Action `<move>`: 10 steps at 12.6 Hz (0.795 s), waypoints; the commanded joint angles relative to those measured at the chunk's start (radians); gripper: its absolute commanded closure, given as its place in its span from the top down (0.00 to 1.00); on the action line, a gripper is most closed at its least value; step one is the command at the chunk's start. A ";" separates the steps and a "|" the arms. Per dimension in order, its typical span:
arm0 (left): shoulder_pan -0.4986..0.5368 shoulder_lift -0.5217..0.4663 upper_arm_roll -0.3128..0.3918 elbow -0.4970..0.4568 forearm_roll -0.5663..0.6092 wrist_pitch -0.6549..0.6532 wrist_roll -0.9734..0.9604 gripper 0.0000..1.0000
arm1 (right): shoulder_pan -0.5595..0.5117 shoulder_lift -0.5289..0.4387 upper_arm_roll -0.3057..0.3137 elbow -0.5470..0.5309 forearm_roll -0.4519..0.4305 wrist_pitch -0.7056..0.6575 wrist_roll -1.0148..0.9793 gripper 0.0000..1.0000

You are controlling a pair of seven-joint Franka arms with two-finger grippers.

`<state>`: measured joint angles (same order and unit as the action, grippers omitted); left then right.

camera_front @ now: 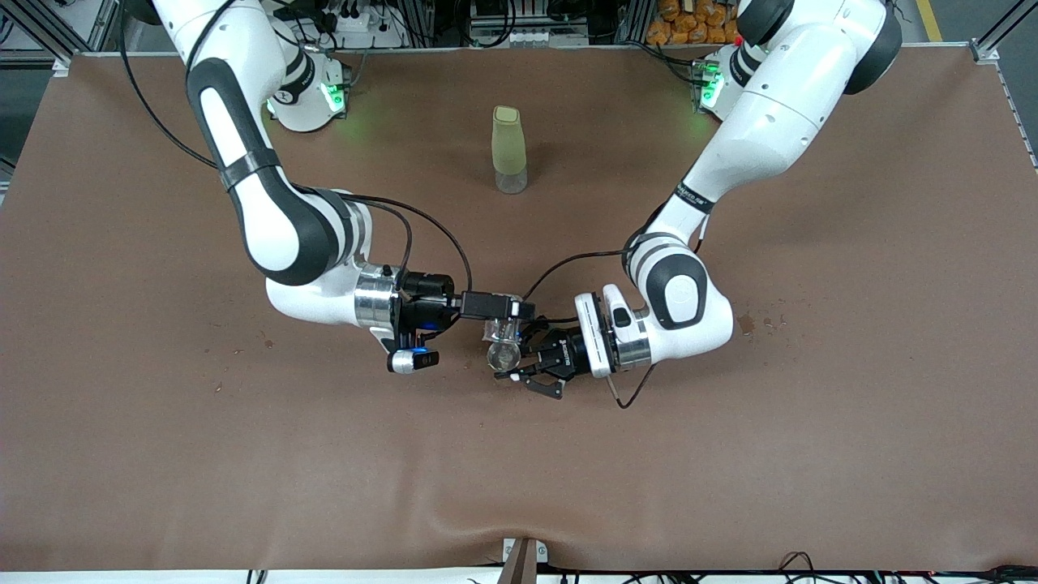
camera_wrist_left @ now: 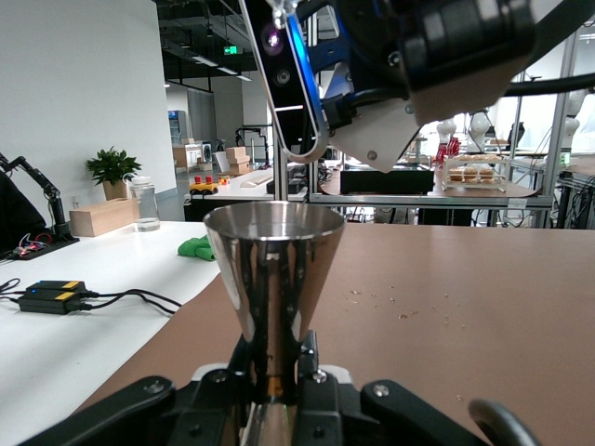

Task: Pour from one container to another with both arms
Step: 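Hold the beaker tilted with the right gripper, pouring into the jigger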

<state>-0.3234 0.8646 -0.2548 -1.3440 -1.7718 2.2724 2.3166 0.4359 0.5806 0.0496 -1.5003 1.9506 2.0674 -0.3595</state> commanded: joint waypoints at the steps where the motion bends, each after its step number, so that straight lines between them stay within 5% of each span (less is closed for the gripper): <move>1: 0.012 -0.045 -0.006 -0.052 -0.020 -0.017 0.000 0.00 | -0.003 -0.001 0.003 0.005 0.050 -0.006 0.019 0.00; 10: 0.041 -0.050 -0.003 -0.063 -0.014 -0.053 -0.013 0.00 | 0.003 -0.001 0.003 0.002 0.087 -0.006 0.028 0.00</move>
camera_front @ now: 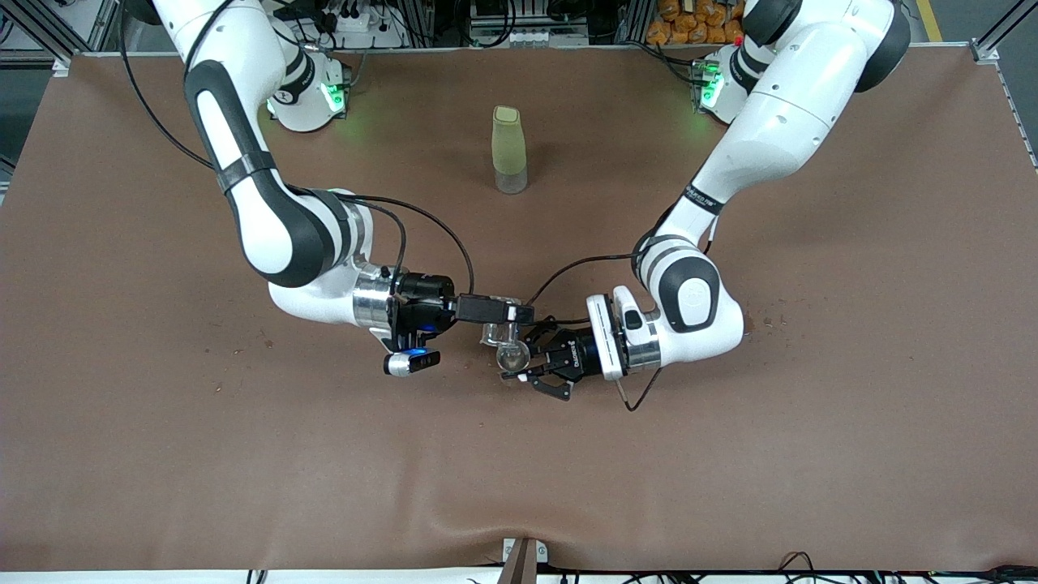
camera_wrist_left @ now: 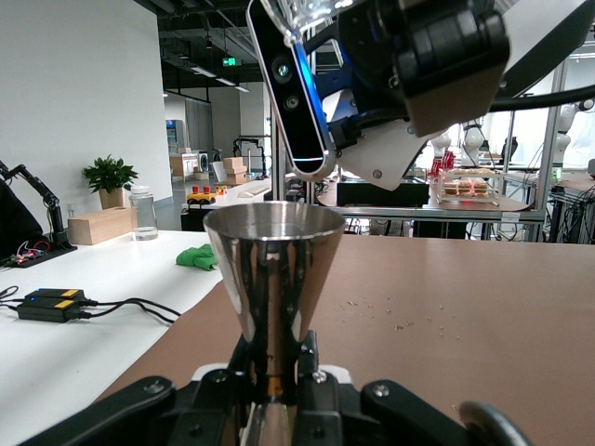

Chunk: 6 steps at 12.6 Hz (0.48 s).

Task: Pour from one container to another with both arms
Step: 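Turn the beaker upright and move both grippers apart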

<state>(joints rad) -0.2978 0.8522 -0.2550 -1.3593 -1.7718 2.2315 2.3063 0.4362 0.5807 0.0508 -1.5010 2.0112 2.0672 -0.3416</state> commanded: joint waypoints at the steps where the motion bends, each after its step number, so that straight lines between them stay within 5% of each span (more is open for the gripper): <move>1: 0.025 -0.035 -0.003 -0.053 0.003 -0.012 -0.002 0.00 | 0.004 -0.001 0.001 0.002 0.026 -0.006 0.009 0.00; 6: 0.115 -0.030 -0.003 -0.107 0.054 -0.117 0.001 0.00 | -0.005 0.005 -0.003 0.010 -0.065 -0.002 -0.071 0.00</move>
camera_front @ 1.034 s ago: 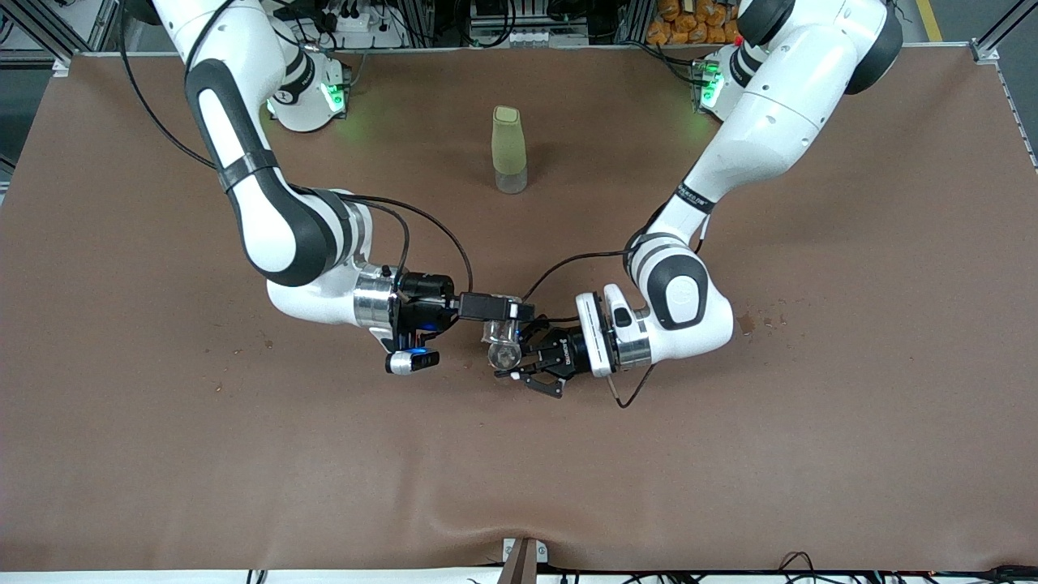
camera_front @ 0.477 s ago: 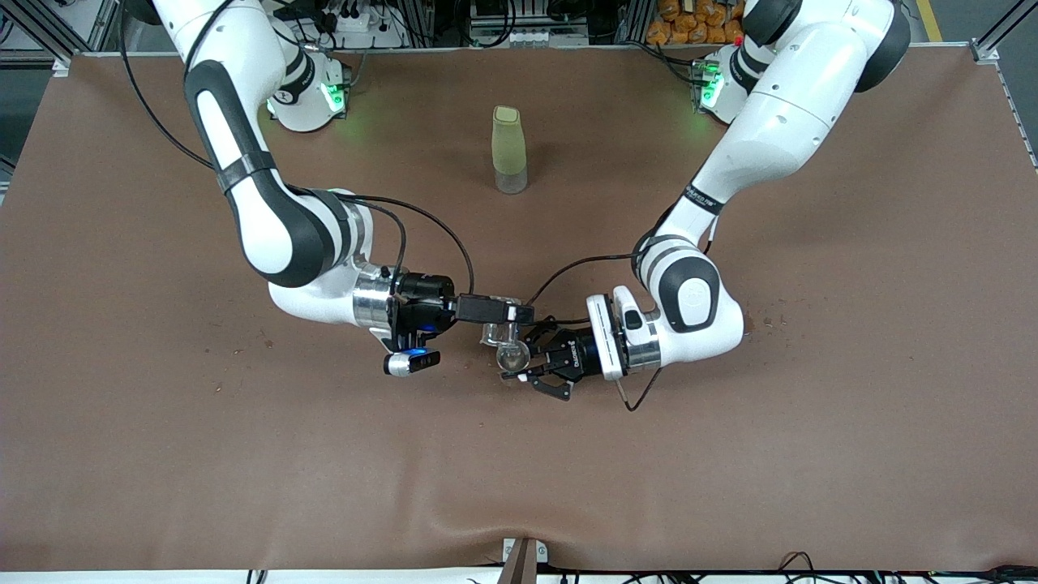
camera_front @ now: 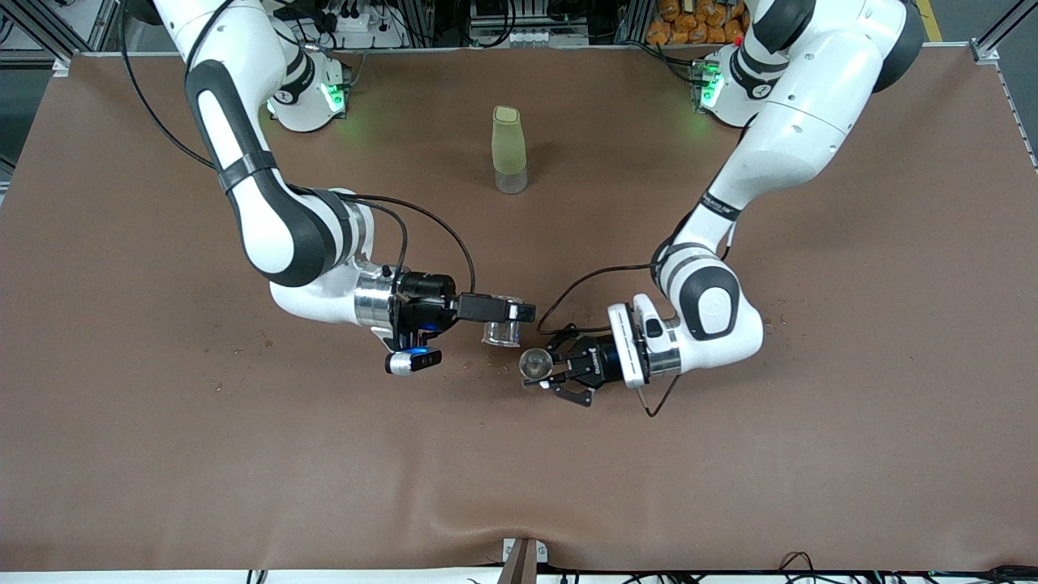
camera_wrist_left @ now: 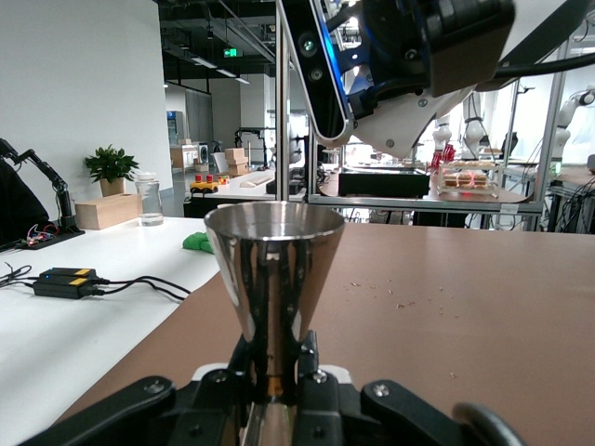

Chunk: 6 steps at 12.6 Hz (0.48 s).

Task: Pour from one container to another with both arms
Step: 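Turn the beaker upright and move both grippers apart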

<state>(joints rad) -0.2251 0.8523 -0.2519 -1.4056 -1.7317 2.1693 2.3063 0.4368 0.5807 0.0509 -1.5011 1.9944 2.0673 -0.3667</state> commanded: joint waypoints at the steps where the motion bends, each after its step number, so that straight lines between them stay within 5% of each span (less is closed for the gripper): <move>1: 0.079 -0.030 -0.003 -0.079 0.018 -0.107 0.004 0.00 | -0.012 0.010 -0.006 0.010 -0.125 -0.004 -0.067 0.00; 3: 0.166 -0.029 -0.004 -0.105 0.116 -0.216 0.004 0.00 | -0.042 0.017 -0.008 0.030 -0.238 -0.003 -0.159 0.00; 6: 0.294 -0.026 -0.003 -0.142 0.254 -0.348 -0.007 0.00 | -0.073 0.050 -0.009 0.039 -0.295 0.001 -0.399 0.00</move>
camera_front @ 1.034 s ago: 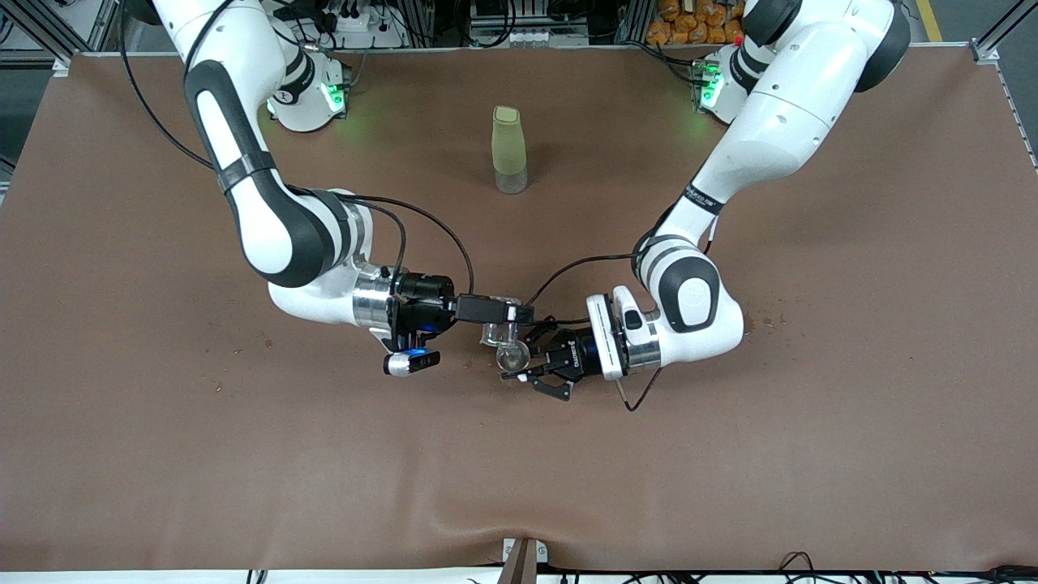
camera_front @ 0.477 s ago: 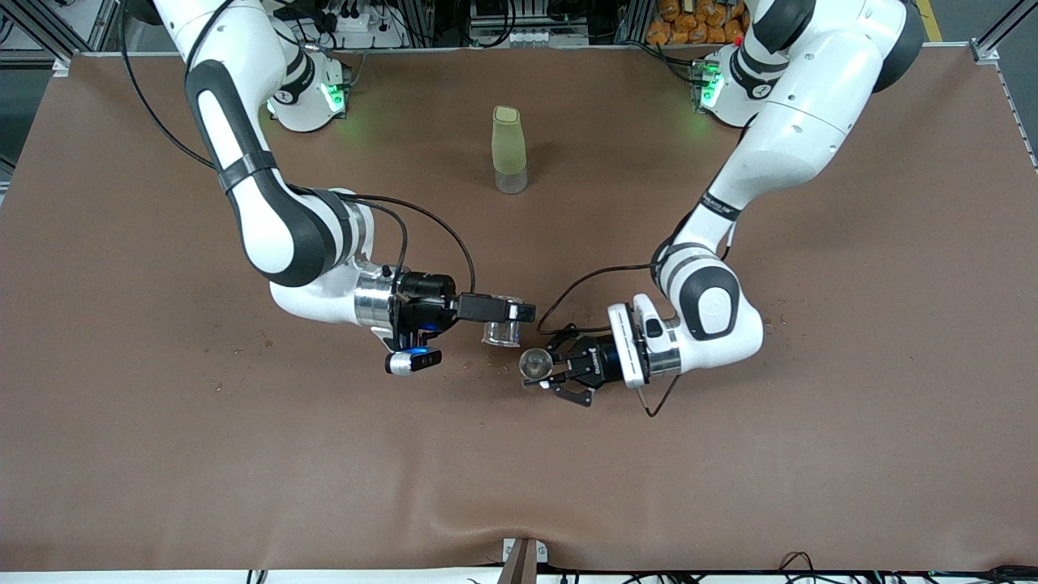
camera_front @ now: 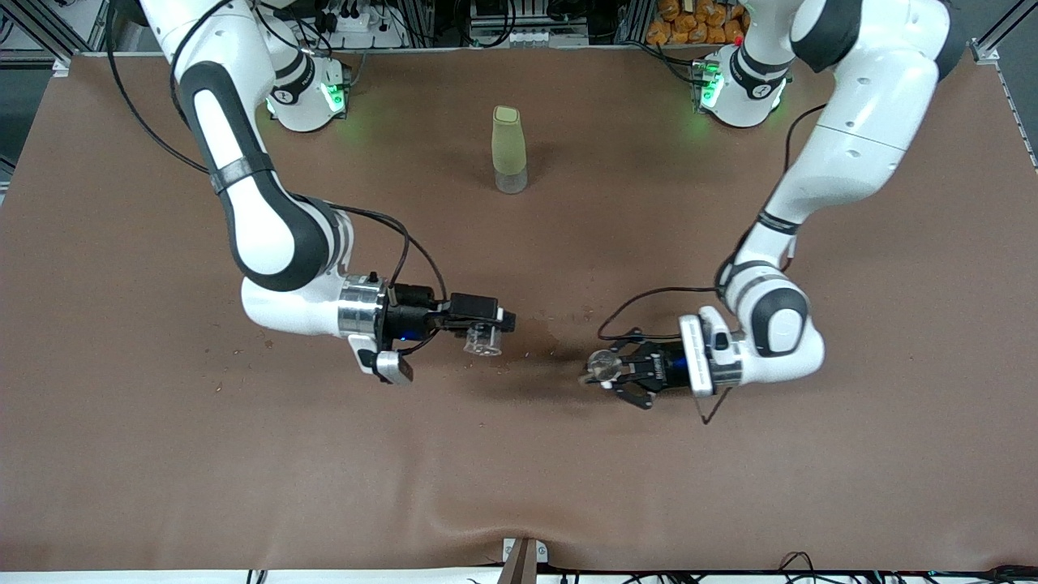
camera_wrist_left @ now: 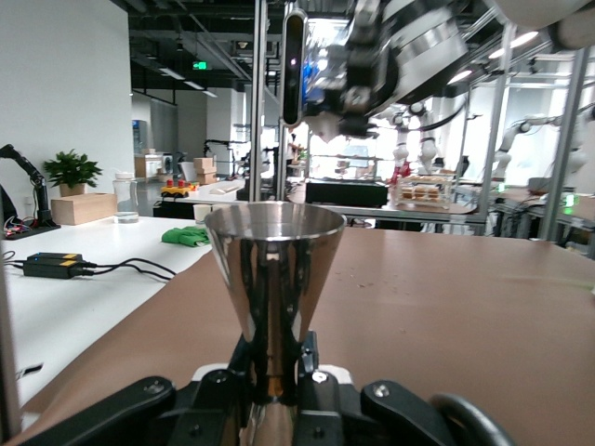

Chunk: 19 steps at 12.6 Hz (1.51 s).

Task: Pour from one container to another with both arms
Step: 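Turn the beaker upright and move both grippers apart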

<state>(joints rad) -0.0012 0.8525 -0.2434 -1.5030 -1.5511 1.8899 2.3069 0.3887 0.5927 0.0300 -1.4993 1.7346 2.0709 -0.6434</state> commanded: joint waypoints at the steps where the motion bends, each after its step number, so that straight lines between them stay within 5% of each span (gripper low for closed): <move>1: 0.117 -0.023 -0.011 -0.046 0.142 -0.095 -0.012 0.00 | -0.034 0.050 0.011 0.039 -0.047 -0.003 -0.195 0.00; 6: 0.303 0.000 -0.008 -0.052 0.399 -0.253 -0.029 0.00 | -0.131 0.104 0.010 0.066 -0.180 0.001 -0.470 0.00; 9: 0.417 0.034 -0.002 -0.046 0.535 -0.276 -0.023 0.00 | -0.201 0.119 0.010 0.073 -0.188 0.000 -0.640 0.00; 15: 0.546 0.102 -0.001 -0.040 0.623 -0.324 0.052 0.00 | -0.384 0.189 0.011 0.073 -0.222 -0.011 -0.991 0.00; 19: 0.566 0.118 0.015 -0.039 0.660 -0.325 0.104 0.00 | -0.517 0.272 0.011 0.071 -0.227 -0.181 -1.195 0.00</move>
<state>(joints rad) 0.5535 0.9578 -0.2290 -1.5527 -0.9135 1.5875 2.3755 -0.0689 0.8221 0.0183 -1.4556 1.5301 1.9597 -1.7633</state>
